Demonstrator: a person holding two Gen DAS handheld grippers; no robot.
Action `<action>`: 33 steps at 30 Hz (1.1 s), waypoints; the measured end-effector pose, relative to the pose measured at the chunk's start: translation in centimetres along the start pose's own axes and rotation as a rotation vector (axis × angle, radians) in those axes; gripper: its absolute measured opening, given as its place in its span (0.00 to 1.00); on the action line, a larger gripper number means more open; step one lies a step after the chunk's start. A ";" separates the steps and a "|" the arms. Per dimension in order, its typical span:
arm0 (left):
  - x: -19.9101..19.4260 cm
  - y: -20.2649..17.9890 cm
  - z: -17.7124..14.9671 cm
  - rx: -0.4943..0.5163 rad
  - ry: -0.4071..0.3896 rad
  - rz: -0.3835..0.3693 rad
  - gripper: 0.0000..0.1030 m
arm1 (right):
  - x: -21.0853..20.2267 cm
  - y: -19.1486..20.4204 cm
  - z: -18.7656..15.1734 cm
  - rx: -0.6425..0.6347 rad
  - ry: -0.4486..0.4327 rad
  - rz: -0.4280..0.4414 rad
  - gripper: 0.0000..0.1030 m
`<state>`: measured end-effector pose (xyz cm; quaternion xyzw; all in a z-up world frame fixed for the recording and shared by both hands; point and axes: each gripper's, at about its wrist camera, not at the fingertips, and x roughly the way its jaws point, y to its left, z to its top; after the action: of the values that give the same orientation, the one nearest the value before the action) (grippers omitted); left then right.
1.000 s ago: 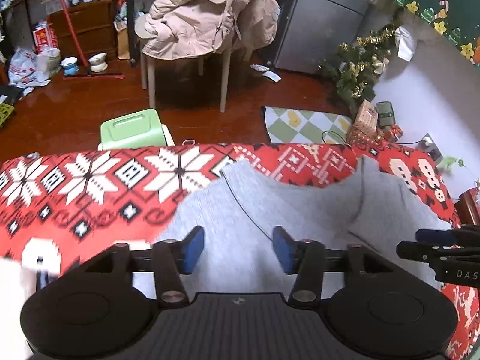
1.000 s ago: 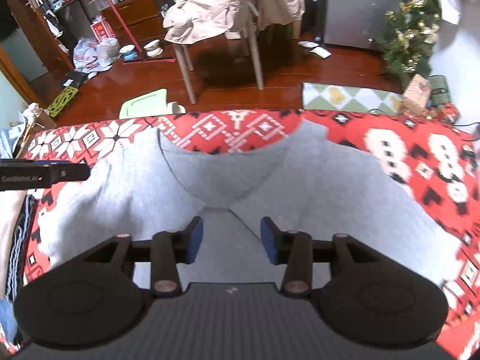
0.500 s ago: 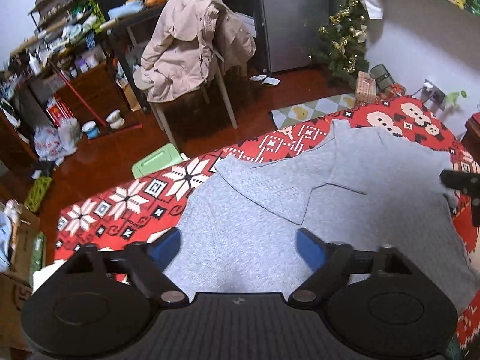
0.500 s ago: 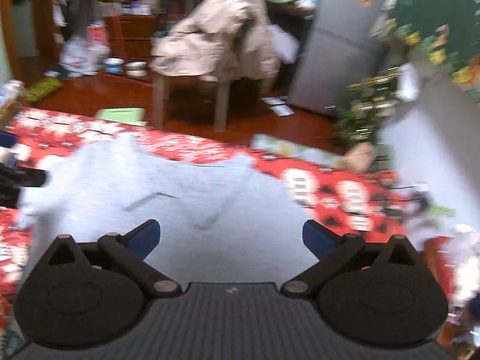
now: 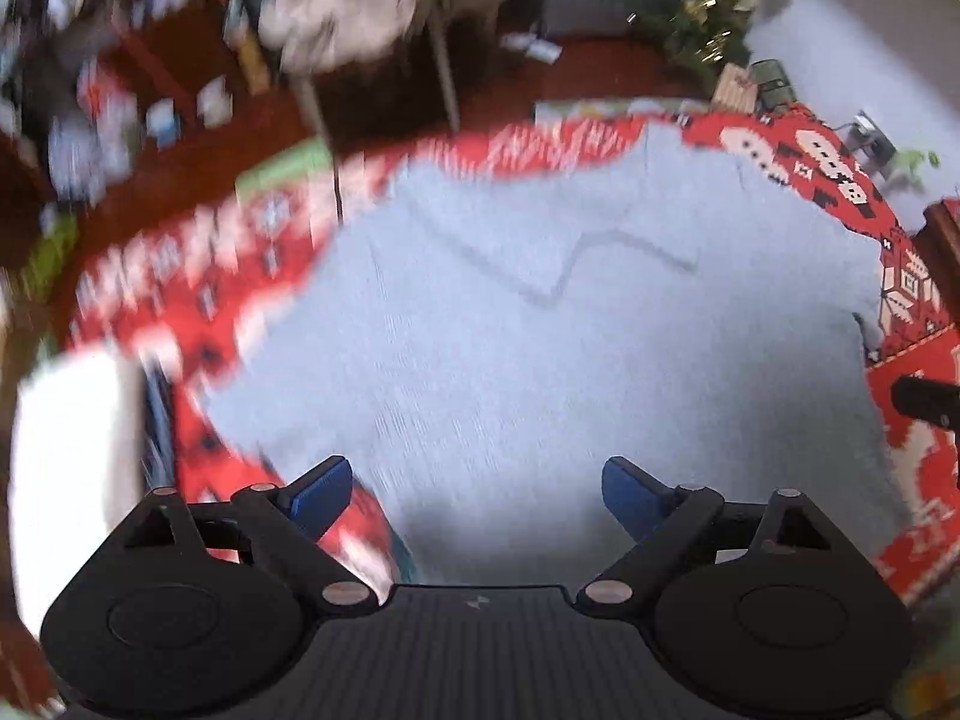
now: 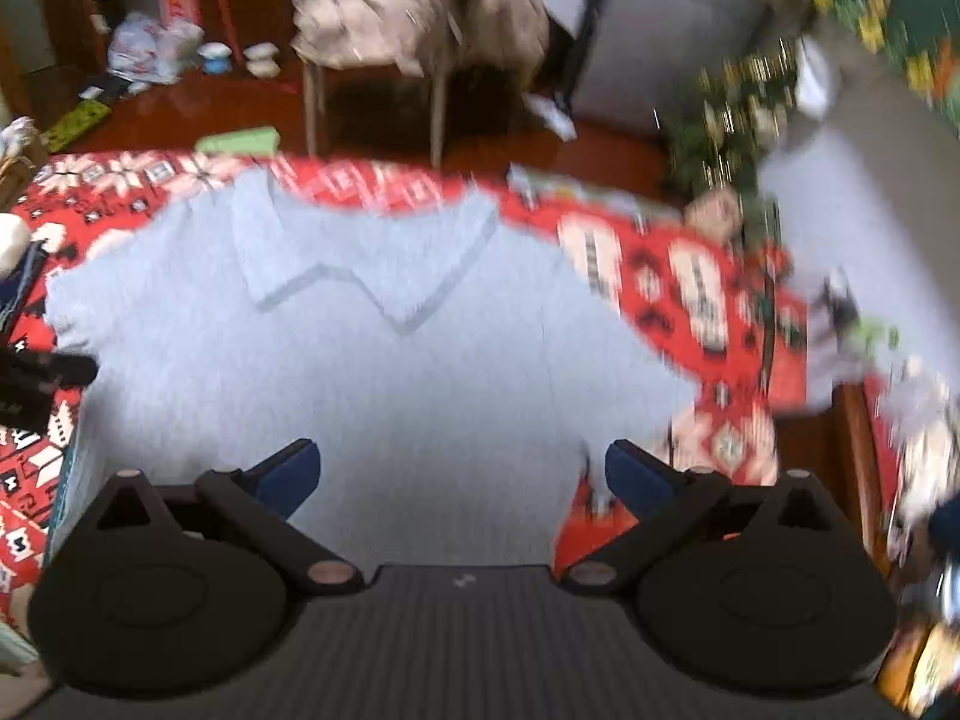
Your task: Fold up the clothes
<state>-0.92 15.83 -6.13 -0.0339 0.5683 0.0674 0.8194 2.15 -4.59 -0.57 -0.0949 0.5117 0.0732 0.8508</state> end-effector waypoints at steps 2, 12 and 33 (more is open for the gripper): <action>0.4 0.6 -1.0 -0.073 0.045 -0.036 0.83 | 0.1 -1.2 -1.1 0.072 0.040 0.037 0.99; -0.7 -5.4 -8.3 0.451 -0.021 0.008 0.76 | 0.7 0.6 -7.5 -0.141 0.060 0.006 0.97; 2.0 -11.5 -17.9 1.062 -0.125 0.140 0.43 | 4.3 8.9 -17.9 -0.960 -0.019 -0.071 0.81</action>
<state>-15.07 2.22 -14.58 0.4272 0.4752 -0.1727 0.7496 -13.13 -0.04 -13.38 -0.4937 0.4089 0.2730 0.7173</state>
